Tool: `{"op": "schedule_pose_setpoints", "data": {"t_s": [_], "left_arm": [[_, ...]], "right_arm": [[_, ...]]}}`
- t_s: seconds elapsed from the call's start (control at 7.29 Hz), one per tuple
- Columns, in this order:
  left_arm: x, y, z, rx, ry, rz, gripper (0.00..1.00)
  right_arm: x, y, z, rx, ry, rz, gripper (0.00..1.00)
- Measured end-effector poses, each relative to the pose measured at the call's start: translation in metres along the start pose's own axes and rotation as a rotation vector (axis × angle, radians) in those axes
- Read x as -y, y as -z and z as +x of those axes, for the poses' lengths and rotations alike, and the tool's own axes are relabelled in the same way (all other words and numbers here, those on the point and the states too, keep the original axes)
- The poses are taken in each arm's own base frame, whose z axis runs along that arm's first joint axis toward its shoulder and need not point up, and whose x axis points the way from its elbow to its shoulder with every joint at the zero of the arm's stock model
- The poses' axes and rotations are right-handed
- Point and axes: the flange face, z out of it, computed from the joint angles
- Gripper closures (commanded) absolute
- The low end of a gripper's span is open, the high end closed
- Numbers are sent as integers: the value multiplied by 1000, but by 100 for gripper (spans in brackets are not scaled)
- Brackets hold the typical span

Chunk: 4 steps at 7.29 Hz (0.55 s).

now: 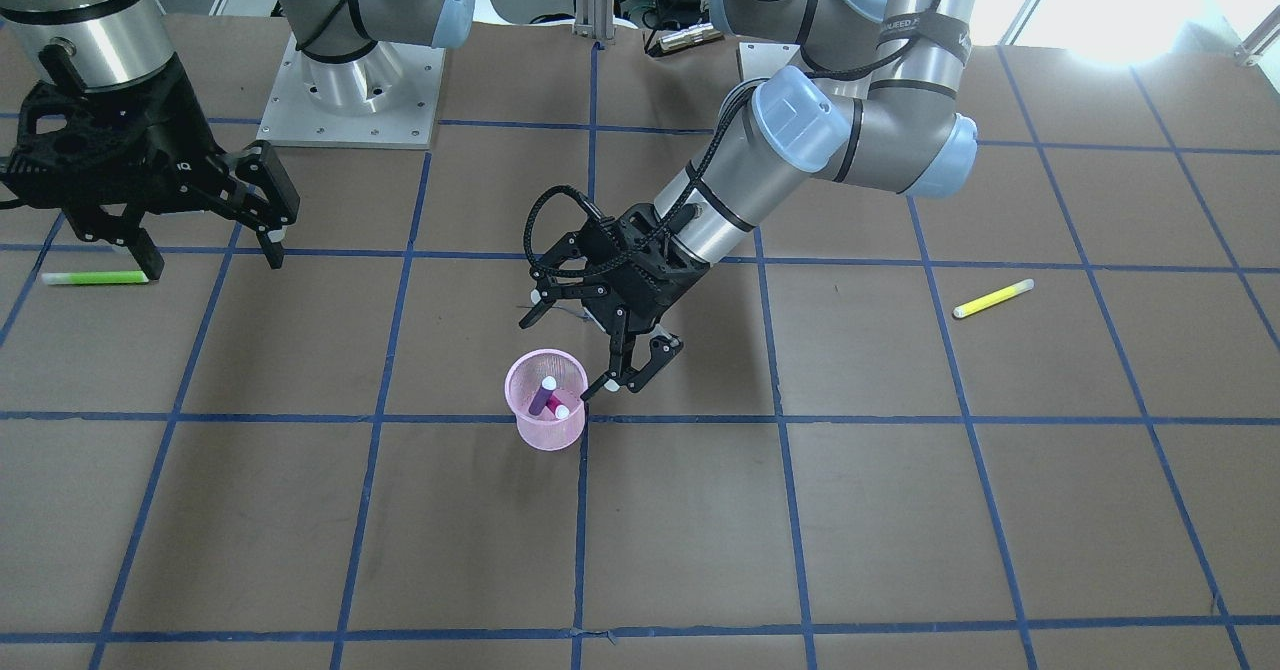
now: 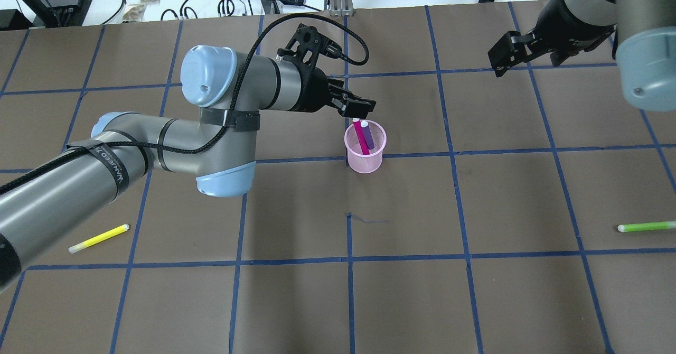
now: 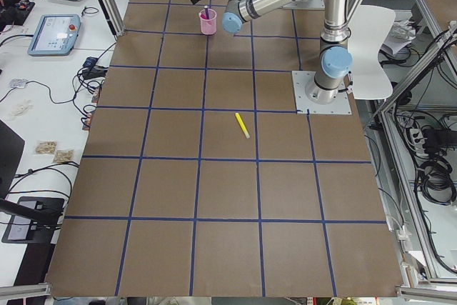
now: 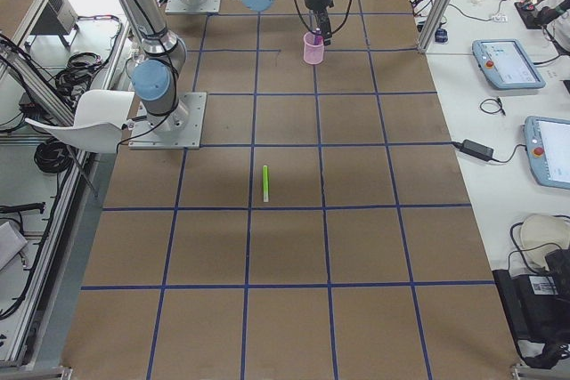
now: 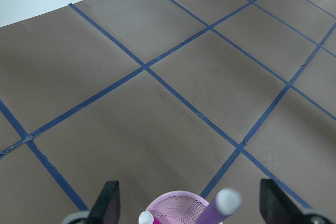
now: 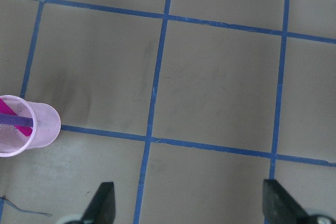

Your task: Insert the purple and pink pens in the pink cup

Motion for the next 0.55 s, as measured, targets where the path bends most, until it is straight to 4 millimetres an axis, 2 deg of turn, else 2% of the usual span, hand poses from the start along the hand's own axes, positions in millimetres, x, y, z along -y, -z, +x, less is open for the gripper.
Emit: {"op": "schedule_pose_setpoints", "data": {"t_s": [0.27,0.55], "left_arm": [[-3,-6,-4,2,4,-5,3],[10,9,-11,61,11,-2,0]], "right_arm": [[0,0,0,-1,-1,0,0],[1,4,0,-3,-3,4,0]]}}
